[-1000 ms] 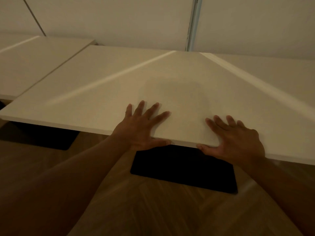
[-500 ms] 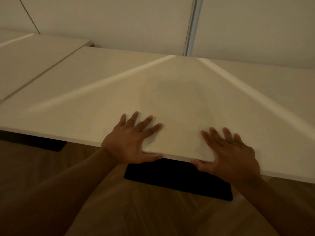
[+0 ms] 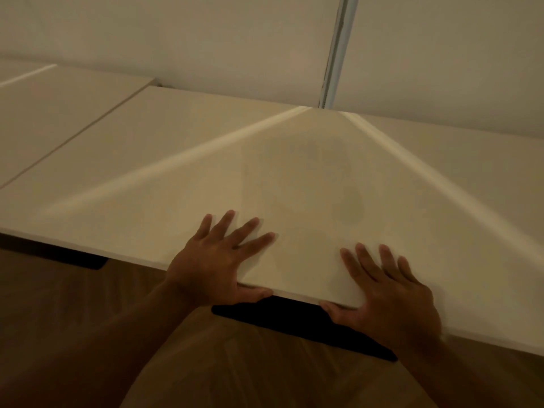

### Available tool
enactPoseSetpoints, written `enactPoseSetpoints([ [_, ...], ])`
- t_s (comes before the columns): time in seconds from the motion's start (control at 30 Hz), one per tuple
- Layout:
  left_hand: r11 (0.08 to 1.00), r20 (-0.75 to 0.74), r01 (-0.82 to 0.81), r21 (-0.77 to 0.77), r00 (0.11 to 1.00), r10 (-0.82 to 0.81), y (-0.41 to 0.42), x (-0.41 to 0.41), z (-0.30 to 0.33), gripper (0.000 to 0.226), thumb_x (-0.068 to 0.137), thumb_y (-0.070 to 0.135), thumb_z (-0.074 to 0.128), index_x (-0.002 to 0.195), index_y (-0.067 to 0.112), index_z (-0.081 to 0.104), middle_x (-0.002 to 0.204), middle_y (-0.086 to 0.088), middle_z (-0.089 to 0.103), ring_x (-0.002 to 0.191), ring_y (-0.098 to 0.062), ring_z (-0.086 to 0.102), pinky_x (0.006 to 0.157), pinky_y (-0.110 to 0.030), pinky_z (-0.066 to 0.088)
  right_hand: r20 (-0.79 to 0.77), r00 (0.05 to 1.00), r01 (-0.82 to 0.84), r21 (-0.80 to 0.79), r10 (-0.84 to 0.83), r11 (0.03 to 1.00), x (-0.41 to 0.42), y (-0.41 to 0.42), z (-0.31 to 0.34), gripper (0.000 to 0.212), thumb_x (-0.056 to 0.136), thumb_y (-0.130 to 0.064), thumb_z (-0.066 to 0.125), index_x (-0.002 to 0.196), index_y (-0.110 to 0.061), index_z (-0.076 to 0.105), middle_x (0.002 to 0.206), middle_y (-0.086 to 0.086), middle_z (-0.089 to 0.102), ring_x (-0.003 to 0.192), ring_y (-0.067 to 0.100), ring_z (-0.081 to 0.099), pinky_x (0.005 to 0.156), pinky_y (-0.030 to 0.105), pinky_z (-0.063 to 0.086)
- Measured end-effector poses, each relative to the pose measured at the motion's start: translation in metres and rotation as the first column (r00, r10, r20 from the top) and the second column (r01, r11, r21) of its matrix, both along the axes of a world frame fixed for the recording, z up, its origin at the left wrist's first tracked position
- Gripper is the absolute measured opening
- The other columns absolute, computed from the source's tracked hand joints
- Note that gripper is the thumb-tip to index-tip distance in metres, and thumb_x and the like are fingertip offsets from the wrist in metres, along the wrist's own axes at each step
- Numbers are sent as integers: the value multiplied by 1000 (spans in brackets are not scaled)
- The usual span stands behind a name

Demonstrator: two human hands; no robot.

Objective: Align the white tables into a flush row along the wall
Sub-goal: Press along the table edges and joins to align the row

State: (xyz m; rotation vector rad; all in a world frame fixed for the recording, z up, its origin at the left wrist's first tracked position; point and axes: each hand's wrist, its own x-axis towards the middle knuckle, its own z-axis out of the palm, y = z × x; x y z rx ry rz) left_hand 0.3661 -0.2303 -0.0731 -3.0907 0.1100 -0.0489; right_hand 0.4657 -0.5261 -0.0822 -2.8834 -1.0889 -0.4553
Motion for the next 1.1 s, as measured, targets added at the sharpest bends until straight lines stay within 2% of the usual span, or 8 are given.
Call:
enactPoseSetpoints([
  [0.13, 1000, -12, -13, -21, 1000, 12, -3, -2, -3, 97, 78, 97, 24, 158, 48, 4, 168, 5, 13, 153, -38, 11, 120, -64, 17, 14, 1000, -12, 14, 11, 1000, 0, -4, -6, 94, 76, -88, 47, 136, -18, 63, 138, 11, 61, 123, 47, 57, 95, 62, 50],
  [0.3, 999, -47, -54, 4, 997, 54, 0, 0, -2, 97, 72, 101, 12, 150, 55, -23, 166, 14, -16, 154, -29, -14, 124, -55, -3, 22, 1000, -7, 25, 6, 1000, 4, -4, -12, 97, 74, -91, 45, 140, -22, 58, 142, 8, 58, 128, 44, 54, 99, 60, 49],
  [0.53, 999, -23, -44, -9, 999, 43, -3, 0, 1, 99, 72, 101, 16, 155, 53, -9, 169, 12, 0, 155, -31, 2, 124, -57, 7, -29, 999, 40, -12, -40, 999, 3, -5, -9, 101, 75, -95, 26, 145, -26, 53, 147, 4, 54, 134, 41, 49, 105, 58, 45],
  [0.77, 991, -16, -65, -121, 998, 64, -5, 1, 5, 75, 84, 89, -1, 152, 59, -4, 166, 20, -1, 156, -20, -1, 125, -51, 5, -152, 986, 69, -37, -74, 997, -7, -8, 11, 73, 93, -75, 12, 151, -37, 37, 159, -8, 37, 148, 29, 31, 116, 48, 31],
  [0.87, 978, -100, -167, -124, 983, 155, -14, 5, 7, 81, 80, 92, -3, 153, 57, -8, 167, 18, -9, 155, -18, -11, 125, -51, -3, -224, 971, 143, 273, -81, 951, -7, -9, 21, 46, 99, -56, 40, 132, -33, 62, 143, -1, 58, 136, 25, 49, 108, 39, 42],
  [0.97, 974, -121, -203, -96, 974, 191, -60, 1, 5, 99, 71, 99, -2, 155, 47, -16, 166, 10, -22, 153, -25, -21, 123, -57, -7, -345, 936, 334, 816, -66, 472, -11, -34, 24, 28, 96, -32, 56, 86, -16, 77, 89, 7, 76, 81, 20, 70, 74, 30, 53],
  [1.03, 984, -91, -153, -95, 985, 144, -104, 5, -3, 103, 69, 101, 0, 155, 47, -17, 166, 11, -23, 152, -24, -23, 121, -60, -8, -522, 840, 531, 847, -148, 26, -24, -73, 21, 26, 96, -30, 59, 75, -19, 68, 74, -1, 69, 65, 16, 61, 62, 32, 49],
  [1.1, 965, -39, -197, -174, 980, 194, -138, 20, 2, 101, 71, 100, 2, 158, 48, 3, 169, 11, -8, 155, -23, -12, 122, -59, -5, -765, 635, 653, 605, -105, -456, -32, -120, 22, 23, 95, -41, 62, 82, -22, 61, 77, -7, 59, 67, 9, 53, 60, 29, 43],
])
